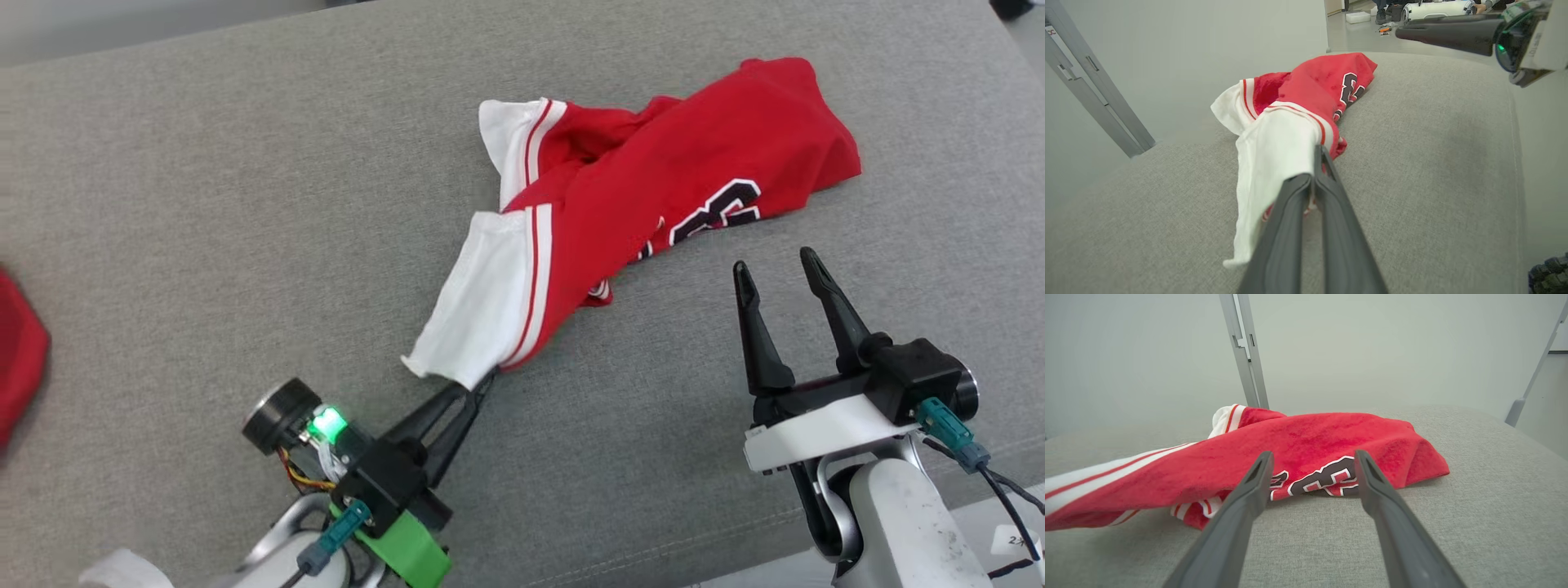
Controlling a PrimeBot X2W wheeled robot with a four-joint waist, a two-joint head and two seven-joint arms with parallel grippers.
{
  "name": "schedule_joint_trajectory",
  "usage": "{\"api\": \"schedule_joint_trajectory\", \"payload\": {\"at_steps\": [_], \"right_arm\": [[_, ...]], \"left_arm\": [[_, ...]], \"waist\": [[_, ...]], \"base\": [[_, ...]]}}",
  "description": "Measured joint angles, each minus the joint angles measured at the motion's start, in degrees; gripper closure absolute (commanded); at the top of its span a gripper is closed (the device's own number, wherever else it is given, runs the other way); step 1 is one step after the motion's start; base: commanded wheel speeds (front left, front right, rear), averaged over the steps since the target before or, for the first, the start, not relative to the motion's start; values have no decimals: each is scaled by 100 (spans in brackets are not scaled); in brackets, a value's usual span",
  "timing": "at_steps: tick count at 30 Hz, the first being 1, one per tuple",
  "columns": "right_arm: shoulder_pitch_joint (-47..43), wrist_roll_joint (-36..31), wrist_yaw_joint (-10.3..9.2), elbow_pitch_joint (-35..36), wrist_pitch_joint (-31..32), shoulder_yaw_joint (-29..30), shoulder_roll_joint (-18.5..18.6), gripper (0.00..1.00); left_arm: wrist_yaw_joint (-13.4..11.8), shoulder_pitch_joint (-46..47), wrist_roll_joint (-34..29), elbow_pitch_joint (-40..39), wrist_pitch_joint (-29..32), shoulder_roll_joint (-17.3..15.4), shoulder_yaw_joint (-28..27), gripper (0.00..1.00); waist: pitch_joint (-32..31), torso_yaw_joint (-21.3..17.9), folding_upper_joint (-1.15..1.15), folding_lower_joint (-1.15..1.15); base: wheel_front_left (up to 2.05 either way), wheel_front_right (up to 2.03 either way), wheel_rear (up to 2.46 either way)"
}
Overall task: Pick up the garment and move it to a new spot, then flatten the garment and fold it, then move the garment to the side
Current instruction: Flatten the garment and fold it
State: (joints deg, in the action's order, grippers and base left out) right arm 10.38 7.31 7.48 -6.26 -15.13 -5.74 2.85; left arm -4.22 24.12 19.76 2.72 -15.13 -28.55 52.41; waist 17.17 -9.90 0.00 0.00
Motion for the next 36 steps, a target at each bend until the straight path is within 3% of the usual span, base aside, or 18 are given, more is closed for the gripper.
{"api": "schedule_joint_trajectory", "payload": {"at_steps": [3, 5, 6, 10, 15, 18, 24, 27, 32, 36], "right_arm": [[-3, -94, 1, -10, 0, -7, -1, 0], [-13, -147, 1, -21, 0, -13, -1, 0], [-19, -159, 1, -21, 0, -5, -1, 0], [-71, -260, 1, -32, 0, -3, -1, 0], [-81, -343, 1, -48, 0, -8, -2, 0], [-114, -347, 1, -48, 0, -7, -3, 0], [-200, -345, 1, -57, 0, -40, -1, 0], [-199, -342, 1, -55, 0, -77, -3, 0], [-183, -342, 1, -59, 0, -142, -5, 0], [-175, -341, 0, -51, 0, -101, -1, 0]], "left_arm": [[263, -319, -92, 283, 0, 339, -189, 100], [511, -433, -69, 550, -2, 539, -280, 69], [664, -506, -45, 700, -1, 627, -311, 3], [1073, -657, 254, 1247, 0, 937, -243, 0], [1126, -736, 600, 1350, 0, 1067, -649, 0], [1010, -1032, 858, 1188, -2, 1123, -1135, 0], [523, -1226, 835, 1333, -3, 1162, -1659, 0], [324, -1137, 1037, 1666, -2, 1475, -1939, 0], [380, -779, 1308, 2392, 97, 1952, -1936, 0], [393, -620, 1307, 2765, 86, 2089, -1904, 0]], "waist": [[13, 174, 0, 0], [16, 271, 0, 0], [15, 322, 0, 0], [3, 500, 0, 0], [-51, 623, 0, 0], [-109, 631, 0, 0], [-194, 596, 0, 0], [-191, 571, 0, 0], [-139, 522, 0, 0], [-88, 463, 0, 0]], "base": [[0, 0, 0], [0, 0, 0], [0, 0, 0], [0, 0, 0], [0, 0, 0], [0, 0, 0], [0, 0, 0], [0, 0, 0], [0, 0, 0], [0, 0, 0]]}}
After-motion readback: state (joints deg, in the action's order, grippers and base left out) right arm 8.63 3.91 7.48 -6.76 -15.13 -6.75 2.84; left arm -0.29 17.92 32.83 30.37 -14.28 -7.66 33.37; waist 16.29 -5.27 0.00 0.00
